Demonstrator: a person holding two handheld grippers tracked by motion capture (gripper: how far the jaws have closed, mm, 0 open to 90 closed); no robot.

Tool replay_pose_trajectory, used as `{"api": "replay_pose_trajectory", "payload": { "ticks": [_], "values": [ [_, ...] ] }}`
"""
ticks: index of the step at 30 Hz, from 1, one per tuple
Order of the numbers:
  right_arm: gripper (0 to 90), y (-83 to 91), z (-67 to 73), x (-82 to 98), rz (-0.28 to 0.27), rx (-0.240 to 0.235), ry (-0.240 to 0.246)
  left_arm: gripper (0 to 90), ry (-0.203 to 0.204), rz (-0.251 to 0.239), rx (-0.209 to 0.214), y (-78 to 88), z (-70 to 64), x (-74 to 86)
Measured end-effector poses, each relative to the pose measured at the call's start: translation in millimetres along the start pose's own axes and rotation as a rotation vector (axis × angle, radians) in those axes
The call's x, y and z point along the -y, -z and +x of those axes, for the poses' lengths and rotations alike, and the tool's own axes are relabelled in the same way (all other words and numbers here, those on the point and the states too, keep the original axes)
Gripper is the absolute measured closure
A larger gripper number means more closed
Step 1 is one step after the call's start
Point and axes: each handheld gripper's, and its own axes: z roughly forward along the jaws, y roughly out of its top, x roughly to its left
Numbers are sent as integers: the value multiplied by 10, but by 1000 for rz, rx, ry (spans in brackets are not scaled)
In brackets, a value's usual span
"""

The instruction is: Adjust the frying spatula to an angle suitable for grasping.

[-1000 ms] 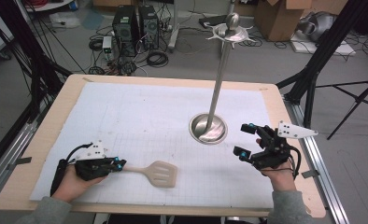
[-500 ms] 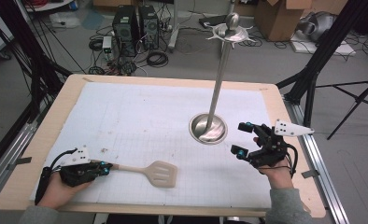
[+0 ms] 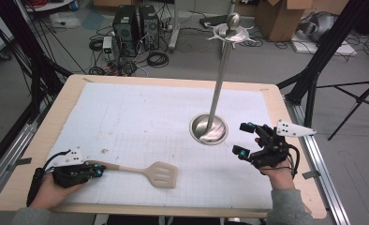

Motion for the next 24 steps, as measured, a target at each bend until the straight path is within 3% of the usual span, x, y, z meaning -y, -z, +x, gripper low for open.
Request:
{"api": "replay_pose_trajectory", "payload": {
  "ticks": [2,11,18,24],
  "values": [
    [25,2,2,1,5,0,-4,900,10,12,-15,-13,18,5],
    [26,13,7,1,7,4,2,900,53,-39,-35,-39,84,-41],
    [25,30,23,11,13,12,0,900,31,-30,-56,-81,121,-76],
    [25,32,31,19,19,14,2,900,39,-34,-78,-132,163,-134]
  ]
}}
